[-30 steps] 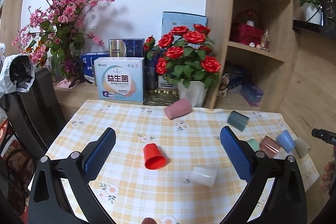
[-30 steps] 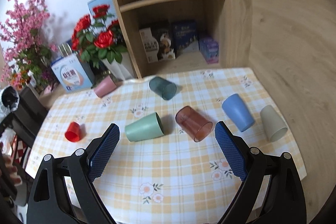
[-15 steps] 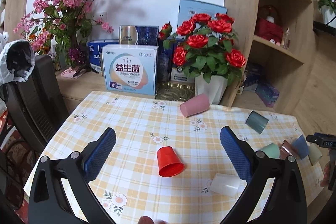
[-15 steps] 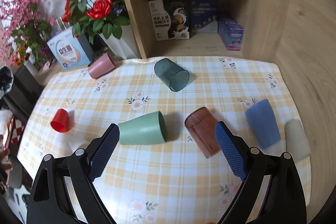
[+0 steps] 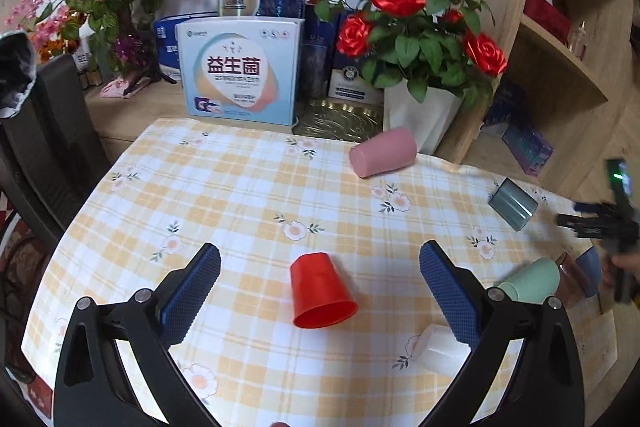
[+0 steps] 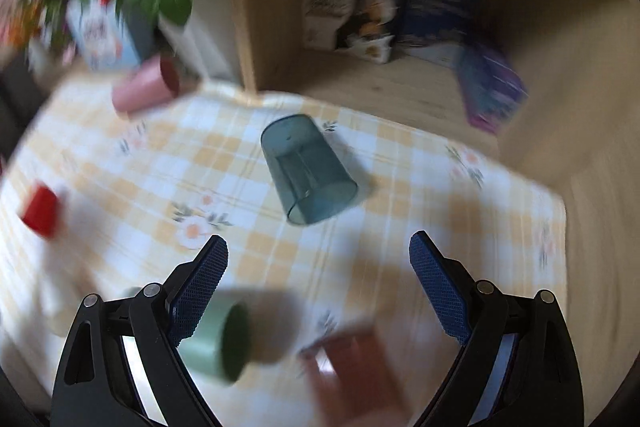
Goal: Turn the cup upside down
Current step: 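Reach the right gripper to the dark teal translucent cup and close on it, then lift the teal cup off the table with the right gripper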
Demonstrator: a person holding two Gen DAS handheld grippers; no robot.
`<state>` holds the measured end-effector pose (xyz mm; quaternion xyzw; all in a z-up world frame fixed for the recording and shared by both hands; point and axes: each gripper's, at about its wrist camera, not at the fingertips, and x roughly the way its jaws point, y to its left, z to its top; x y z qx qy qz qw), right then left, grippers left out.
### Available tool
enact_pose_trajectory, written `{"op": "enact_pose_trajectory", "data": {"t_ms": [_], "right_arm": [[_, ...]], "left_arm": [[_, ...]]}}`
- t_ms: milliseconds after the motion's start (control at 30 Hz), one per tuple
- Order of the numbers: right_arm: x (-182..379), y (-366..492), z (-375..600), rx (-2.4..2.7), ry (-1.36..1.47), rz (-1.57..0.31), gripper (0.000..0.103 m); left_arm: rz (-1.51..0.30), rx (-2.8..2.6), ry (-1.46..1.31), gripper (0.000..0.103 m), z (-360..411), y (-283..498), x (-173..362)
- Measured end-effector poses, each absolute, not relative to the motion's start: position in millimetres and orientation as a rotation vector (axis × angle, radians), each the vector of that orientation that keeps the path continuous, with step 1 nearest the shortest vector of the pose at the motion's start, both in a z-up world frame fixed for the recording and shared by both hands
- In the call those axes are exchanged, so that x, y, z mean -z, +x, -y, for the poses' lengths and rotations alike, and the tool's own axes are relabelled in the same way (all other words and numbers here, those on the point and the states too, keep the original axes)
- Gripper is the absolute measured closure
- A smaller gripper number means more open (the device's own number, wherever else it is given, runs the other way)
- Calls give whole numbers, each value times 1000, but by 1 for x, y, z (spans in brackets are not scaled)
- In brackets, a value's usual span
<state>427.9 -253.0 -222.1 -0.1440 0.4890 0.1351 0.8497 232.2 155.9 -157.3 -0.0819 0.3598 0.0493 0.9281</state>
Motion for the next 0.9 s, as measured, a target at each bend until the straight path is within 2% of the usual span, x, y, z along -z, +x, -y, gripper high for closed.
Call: {"op": "enact_pose_trajectory", "data": {"t_ms": [233, 533, 567, 633, 667, 900], "right_arm": [[260, 498, 225, -317, -300, -1117, 14], [292, 536, 211, -271, -350, -1239, 14], [293, 537, 211, -268, -348, -1256, 15], [296, 539, 209, -272, -347, -1290, 31], [296, 539, 209, -258, -356, -1294, 35], [273, 525, 214, -240, -293, -1255, 35]], "left_arm": [[-769, -169, -92, 6, -146, 244, 175], [-839, -180, -106, 6, -147, 248, 196], [-839, -179, -110, 6, -148, 248, 196], [-836, -180, -117, 6, -148, 248, 196], [-833, -180, -121, 6, -148, 248, 196], [-830, -171, -120, 6, -143, 241, 195]]}}
